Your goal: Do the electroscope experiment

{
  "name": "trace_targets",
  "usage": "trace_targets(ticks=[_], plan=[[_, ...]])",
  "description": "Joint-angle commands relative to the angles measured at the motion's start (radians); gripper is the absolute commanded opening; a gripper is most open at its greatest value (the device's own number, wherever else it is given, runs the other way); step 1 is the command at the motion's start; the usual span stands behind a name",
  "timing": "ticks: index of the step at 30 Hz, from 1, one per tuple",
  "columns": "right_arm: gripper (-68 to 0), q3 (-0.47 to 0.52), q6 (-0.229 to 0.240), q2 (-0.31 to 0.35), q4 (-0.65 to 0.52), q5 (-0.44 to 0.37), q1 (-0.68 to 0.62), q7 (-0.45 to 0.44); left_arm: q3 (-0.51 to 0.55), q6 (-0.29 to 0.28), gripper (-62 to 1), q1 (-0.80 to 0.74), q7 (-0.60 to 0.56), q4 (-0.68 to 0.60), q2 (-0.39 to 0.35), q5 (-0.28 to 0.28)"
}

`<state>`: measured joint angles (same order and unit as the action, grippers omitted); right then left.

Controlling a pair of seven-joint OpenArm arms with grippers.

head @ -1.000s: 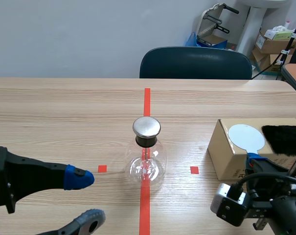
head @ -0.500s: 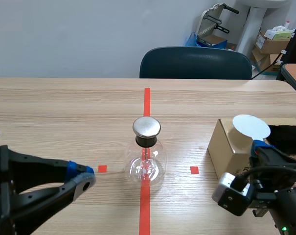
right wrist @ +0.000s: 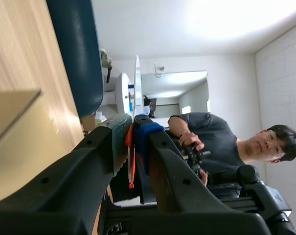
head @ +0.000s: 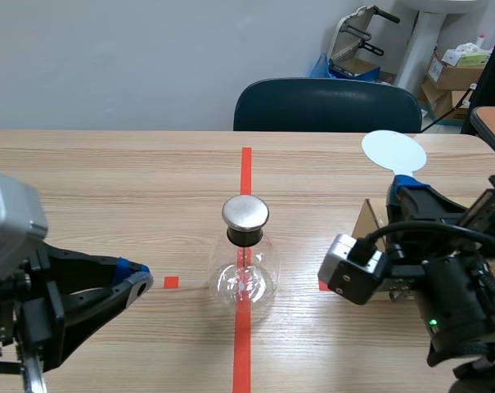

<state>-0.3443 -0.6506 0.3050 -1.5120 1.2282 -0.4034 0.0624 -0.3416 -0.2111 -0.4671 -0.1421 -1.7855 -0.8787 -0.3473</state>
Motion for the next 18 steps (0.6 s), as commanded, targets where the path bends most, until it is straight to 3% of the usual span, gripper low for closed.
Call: trace_targets(ticks=[1, 5, 8, 11, 18], plan=[[-66.4, -0.013, -0.014, 0.003, -0.005, 0.011, 0.024, 0.020, -0.029, 0.010, -59.5, 0.034, -0.018, 0.013, 0.031, -0.007], [-66.4, -0.065, -0.011, 0.002, -0.001, 0.059, 0.050, 0.061, -0.100, 0.024, -59.5, 0.108, -0.019, 0.097, 0.053, -0.008], [-66.5, -0.102, -0.007, 0.002, 0.007, 0.096, 0.057, 0.094, -0.153, 0.063, -59.5, 0.161, -0.026, 0.149, 0.053, -0.009], [-66.5, -0.130, -0.007, 0.002, 0.023, 0.124, 0.057, 0.115, -0.190, 0.090, -59.5, 0.215, -0.025, 0.197, 0.064, -0.042], [-66.5, -0.177, -0.007, 0.002, 0.062, 0.167, 0.057, 0.157, -0.253, 0.091, -59.5, 0.306, -0.025, 0.309, 0.109, -0.053]])
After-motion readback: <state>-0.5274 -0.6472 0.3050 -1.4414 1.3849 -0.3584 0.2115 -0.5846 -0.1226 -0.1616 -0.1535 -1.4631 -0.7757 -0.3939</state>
